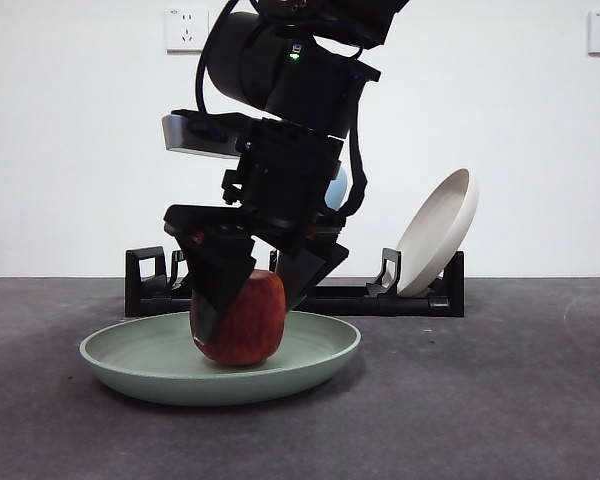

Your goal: Take the green plate from the plate rack,put the plate on the table,take the apple from the table,put the apple in the plate

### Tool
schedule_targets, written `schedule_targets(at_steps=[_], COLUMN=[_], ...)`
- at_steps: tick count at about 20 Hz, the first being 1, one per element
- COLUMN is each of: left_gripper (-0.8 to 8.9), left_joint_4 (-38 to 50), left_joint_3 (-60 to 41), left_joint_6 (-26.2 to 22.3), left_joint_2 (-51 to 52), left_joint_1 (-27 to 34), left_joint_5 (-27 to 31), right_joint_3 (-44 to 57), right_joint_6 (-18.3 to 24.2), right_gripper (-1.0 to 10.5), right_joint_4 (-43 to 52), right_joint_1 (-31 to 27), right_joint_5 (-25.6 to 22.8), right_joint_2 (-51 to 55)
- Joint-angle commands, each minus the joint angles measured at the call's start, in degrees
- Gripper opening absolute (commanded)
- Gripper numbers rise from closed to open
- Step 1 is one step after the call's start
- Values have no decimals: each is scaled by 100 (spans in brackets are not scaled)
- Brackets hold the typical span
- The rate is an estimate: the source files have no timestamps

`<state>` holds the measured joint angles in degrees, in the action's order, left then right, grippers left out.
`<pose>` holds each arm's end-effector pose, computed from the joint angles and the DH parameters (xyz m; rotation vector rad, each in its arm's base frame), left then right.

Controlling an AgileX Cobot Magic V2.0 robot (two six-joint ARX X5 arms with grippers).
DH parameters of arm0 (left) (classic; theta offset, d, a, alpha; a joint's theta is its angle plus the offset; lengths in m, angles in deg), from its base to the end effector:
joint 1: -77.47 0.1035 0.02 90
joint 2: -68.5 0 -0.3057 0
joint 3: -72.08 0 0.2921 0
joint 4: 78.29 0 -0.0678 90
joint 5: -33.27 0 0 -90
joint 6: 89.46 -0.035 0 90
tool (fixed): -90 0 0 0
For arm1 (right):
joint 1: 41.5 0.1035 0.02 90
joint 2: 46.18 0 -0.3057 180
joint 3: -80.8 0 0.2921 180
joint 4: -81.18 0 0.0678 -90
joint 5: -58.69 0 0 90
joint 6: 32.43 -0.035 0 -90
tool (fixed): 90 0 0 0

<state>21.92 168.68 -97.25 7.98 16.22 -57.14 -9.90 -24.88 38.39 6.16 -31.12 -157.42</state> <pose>0.0863 -0.1579 0.4706 0.5229 0.6217 -1.0717 0.3033 0.3330 0.1941 -0.5700 0.9936 0.8180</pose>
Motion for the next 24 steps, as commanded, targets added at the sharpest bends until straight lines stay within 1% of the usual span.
schedule_targets(at_steps=[1, 2, 3, 5, 6, 9, 11, 14, 17, 19, 21, 24], left_gripper=[471, 471, 471, 471, 471, 471, 471, 471, 471, 471, 471, 471], left_joint_4=[-15, -35, -63, -114, -133, -160, -162, -201, -245, -245, -245, -251], left_joint_3=[9, 9, 9, 9, 9, 9, 9, 9, 9, 9, 9, 9], left_joint_6=[59, 59, 59, 59, 59, 59, 59, 59, 59, 59, 57, 57], left_joint_2=[4, 4, 4, 4, 4, 4, 4, 4, 4, 4, 4, 4], left_joint_1=[-15, -15, -15, -15, -15, -15, -15, -15, -15, -15, -15, -15], left_joint_5=[11, 11, 11, 13, 13, 15, 15, 15, 28, 28, 31, 28], right_joint_3=[-31, -31, -31, -31, -31, -31, -31, -35, -35, -35, -35, -35], right_joint_6=[44, 44, 44, 37, 7, -11, -22, -68, -70, -72, -199, -286], right_gripper=[-16, 9, 105, 413, 508, 518, 577, 577, 576, 573, 568, 566], right_joint_4=[-44, -52, -46, -48, -50, -61, -59, -70, -247, -560, -1062, -2133], right_joint_1=[9, 9, 11, 9, 9, 11, 15, 15, 57, 57, 57, 57], right_joint_5=[-20, -15, -15, -15, -15, -17, -24, -24, -33, -33, -28, 11], right_joint_2=[-66, -68, -68, -68, -68, -68, -66, 85, 492, 927, 1475, 2494])
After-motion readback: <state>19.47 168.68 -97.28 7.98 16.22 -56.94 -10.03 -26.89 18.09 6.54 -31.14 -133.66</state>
